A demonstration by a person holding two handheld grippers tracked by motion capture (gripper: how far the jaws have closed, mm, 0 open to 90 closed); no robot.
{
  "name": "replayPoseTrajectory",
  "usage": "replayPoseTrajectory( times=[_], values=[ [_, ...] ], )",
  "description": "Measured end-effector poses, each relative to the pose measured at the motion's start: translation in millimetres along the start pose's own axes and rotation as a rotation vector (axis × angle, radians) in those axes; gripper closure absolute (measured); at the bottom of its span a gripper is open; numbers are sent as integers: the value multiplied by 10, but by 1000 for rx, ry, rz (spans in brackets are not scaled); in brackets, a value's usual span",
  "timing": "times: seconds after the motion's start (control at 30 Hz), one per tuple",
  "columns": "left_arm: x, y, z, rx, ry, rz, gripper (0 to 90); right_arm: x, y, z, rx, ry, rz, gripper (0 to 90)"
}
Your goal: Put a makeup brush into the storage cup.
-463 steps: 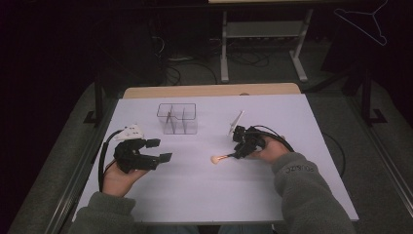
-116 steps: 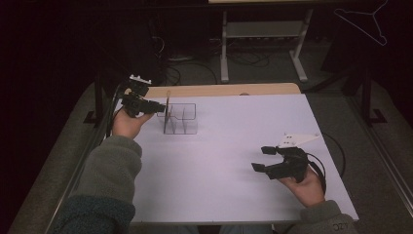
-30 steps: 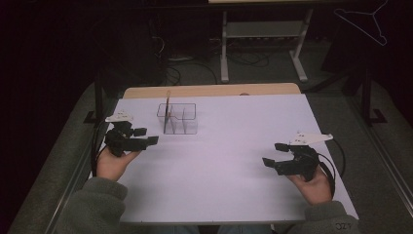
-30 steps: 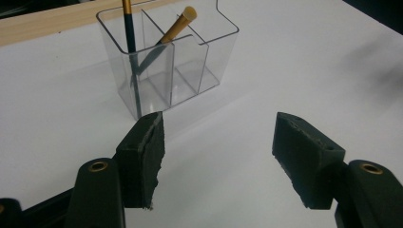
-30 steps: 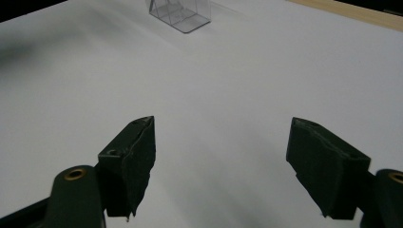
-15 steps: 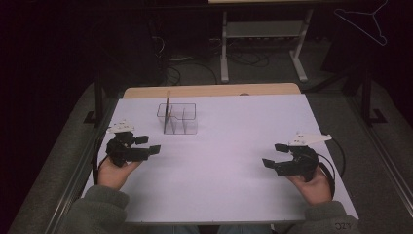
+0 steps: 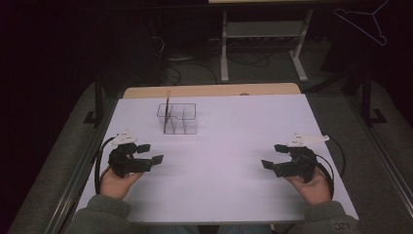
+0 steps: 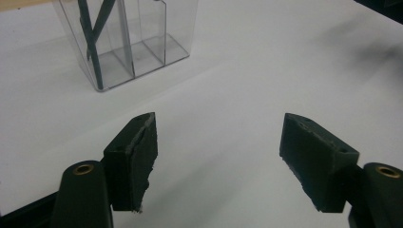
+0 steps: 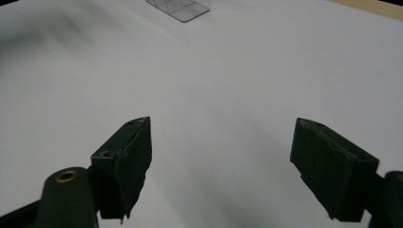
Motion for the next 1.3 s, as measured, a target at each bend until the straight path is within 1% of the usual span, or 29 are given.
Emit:
replayPoseTrajectory(
  times=[0.07,0.13,0.2,0.37,0.4,0.43,0.47,0.53,0.6,0.63,0.7,0.77,0.83,0.9,0.97,1.07,1.1,1.2,1.23,1.3],
  values=[
    [9,18,-18,0,0,-2,273,-2,-2,-1,0,0,-1,203],
    [21,31,-31,-13,2,0,267,-2,-3,-4,0,-1,-4,197],
    [29,58,-39,-5,10,-4,260,-6,-3,-6,-1,-1,-6,192],
    [45,100,-79,-12,9,-5,244,-18,-2,-20,-2,-6,-6,185],
    [41,113,-86,-7,16,-4,241,-23,1,-24,-1,-7,-8,181],
    [45,119,-100,-13,8,-5,237,-25,1,-28,-2,-11,-9,178],
    [41,128,-108,-14,10,-5,232,-29,2,-31,-2,-12,-13,174],
    [42,149,-121,-9,12,-7,223,-34,0,-36,-2,-14,-14,172],
    [49,154,-131,-23,7,-5,214,-38,-4,-44,0,-17,-16,164],
    [50,162,-131,-20,12,-4,209,-42,-4,-47,2,-19,-17,160],
    [60,176,-140,-25,12,-6,197,-51,1,-53,5,-20,-17,157],
    [60,197,-149,-29,15,-5,190,-59,-6,-62,-7,-22,-16,148],
    [59,198,-158,-43,9,-2,186,-66,-3,-73,-6,-28,-14,148],
    [58,212,-163,-36,10,0,179,-72,-6,-80,-4,-29,-14,148],
    [67,213,-170,-45,9,3,177,-76,-8,-91,6,-33,-17,148],
    [79,214,-187,-39,14,5,171,-89,-22,-104,4,-37,-12,148],
    [80,218,-191,-35,19,3,171,-93,-21,-110,9,-39,-13,148],
    [86,231,-199,-38,20,0,169,-99,-34,-130,5,-47,-11,148],
    [88,242,-200,-32,19,-3,169,-102,-35,-138,4,-50,-12,148],
    [80,253,-200,-39,23,-7,167,-105,-38,-152,7,-55,-9,147]
  ],
)
Point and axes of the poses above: each handheld gripper's, and its own axes: x roughly backward along the jaws, z roughly out of its top, y roughly to its right, the point moved 6 cm from there along -x, roughly forward along the jaws, and after that the axes turned 8 degrees about -x, right-handed, at the moved point
